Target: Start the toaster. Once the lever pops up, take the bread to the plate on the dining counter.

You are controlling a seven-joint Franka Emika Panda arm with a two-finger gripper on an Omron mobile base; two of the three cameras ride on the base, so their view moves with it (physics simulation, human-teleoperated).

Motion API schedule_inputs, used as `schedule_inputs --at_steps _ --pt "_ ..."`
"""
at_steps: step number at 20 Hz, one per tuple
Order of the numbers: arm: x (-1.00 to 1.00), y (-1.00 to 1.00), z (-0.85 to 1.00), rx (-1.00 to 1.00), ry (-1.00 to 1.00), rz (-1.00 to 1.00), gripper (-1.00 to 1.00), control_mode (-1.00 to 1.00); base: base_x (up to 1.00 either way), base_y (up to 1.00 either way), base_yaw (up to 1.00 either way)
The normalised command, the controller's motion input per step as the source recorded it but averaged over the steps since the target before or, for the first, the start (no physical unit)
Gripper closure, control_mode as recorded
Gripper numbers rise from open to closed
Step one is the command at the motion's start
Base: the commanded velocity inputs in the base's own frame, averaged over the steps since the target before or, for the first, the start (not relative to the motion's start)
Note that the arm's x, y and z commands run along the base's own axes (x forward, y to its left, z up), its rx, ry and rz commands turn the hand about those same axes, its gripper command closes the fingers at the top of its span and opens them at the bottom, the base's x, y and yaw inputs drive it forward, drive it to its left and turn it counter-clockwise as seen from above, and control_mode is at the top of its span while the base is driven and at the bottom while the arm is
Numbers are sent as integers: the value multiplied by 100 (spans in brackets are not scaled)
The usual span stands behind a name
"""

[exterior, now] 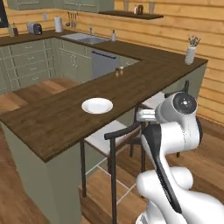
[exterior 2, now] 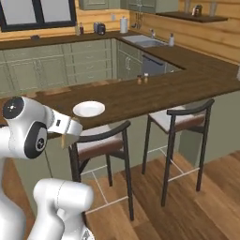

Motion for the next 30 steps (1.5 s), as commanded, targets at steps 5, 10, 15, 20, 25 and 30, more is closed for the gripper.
schedule_inputs --at_steps 5,10,15,20,25,30 --pt "0 0 0 0 0 0 100 100 25 -73 55" --pt "0 0 0 0 0 0 100 100 20 -67 57" --pt "0 0 0 0 0 0 100 100 35 -63 57" --pt "0 0 0 0 0 0 100 100 64 -64 45" --pt "0 0 0 0 0 0 100 100 89 -44 19" --pt "44 -21 0 9 8 9 100 -100 35 -9 4"
